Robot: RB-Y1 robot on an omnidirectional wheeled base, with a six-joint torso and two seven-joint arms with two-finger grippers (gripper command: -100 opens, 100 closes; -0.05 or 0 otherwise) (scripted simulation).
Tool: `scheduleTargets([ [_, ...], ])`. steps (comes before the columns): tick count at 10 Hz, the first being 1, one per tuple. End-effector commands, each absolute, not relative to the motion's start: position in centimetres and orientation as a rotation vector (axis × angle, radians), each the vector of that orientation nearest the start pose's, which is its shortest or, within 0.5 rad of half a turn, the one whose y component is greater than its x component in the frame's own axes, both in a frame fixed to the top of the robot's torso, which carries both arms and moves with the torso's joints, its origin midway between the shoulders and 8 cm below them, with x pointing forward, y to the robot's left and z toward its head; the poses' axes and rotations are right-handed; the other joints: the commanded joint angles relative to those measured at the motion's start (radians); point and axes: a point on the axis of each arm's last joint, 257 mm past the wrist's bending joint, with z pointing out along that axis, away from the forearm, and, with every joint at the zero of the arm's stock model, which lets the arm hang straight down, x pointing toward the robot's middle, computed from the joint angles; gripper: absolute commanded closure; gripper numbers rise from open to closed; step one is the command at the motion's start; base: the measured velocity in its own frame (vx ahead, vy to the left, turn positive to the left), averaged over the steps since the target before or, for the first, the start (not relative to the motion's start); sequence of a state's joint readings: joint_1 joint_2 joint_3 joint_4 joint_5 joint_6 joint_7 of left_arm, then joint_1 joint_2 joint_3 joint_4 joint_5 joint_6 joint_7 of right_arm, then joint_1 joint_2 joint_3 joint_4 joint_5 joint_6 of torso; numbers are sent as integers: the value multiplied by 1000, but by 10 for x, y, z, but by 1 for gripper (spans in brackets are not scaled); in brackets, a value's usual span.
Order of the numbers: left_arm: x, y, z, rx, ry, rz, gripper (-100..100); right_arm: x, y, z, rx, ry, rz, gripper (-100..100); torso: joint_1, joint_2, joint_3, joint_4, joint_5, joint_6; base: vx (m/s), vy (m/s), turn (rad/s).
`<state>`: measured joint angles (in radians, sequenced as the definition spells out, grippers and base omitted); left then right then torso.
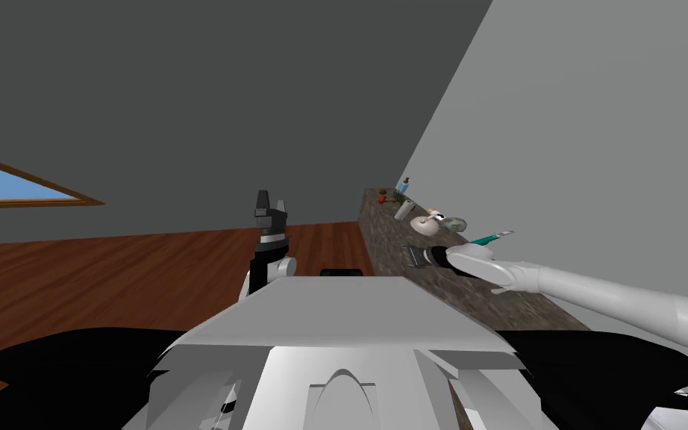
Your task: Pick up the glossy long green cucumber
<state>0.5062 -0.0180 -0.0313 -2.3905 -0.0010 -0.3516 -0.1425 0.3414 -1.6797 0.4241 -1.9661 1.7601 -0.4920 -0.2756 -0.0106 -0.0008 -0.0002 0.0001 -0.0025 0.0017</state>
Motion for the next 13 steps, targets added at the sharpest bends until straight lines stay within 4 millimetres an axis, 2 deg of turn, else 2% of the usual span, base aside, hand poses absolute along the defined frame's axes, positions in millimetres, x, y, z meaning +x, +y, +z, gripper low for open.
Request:
scheduleTargets([
  [1, 346, 272, 43, -653, 665, -1189, 0, 267, -444, -325, -2084, 1941, -250, -100, 0, 0, 0, 0, 0, 0, 0, -121, 57],
  [5, 346, 272, 43, -653, 665, -1189, 0, 258, -506, -320, -2220, 1984, -400, -100, -4, 0, 0, 0, -1, 0, 1, -163, 87],
  [7, 346, 272, 43, -653, 665, -1189, 0, 252, -524, -320, -2259, 1999, -436, -100, -4, -3, -2, -1, -1, 0, 45, -177, 59],
  [8, 346, 272, 43, -653, 665, -1189, 0, 253, -518, -319, -2245, 1991, -426, -100, -3, -3, -2, -1, -2, 0, 11, -72, 21],
  [9, 346, 272, 43, -653, 665, -1189, 0, 253, -519, -319, -2248, 1995, -428, 0, 3, -2, -1, 0, 0, 0, 3, -15, -1],
  [10, 346, 272, 43, -653, 665, -1189, 0, 249, -525, -327, -2240, 2004, -433, -100, 7, -1, 0, 0, 1, 0, 11, 7, 61],
  [12, 346, 272, 43, -653, 665, -1189, 0, 243, -533, -338, -2233, 2016, -438, -100, 10, -1, -1, 0, 2, 0, 20, 25, 69],
  [13, 346, 272, 43, -653, 665, -1189, 0, 244, -530, -334, -2235, 2013, -435, -100, 11, -2, -1, 0, 2, 0, 12, 11, 6],
])
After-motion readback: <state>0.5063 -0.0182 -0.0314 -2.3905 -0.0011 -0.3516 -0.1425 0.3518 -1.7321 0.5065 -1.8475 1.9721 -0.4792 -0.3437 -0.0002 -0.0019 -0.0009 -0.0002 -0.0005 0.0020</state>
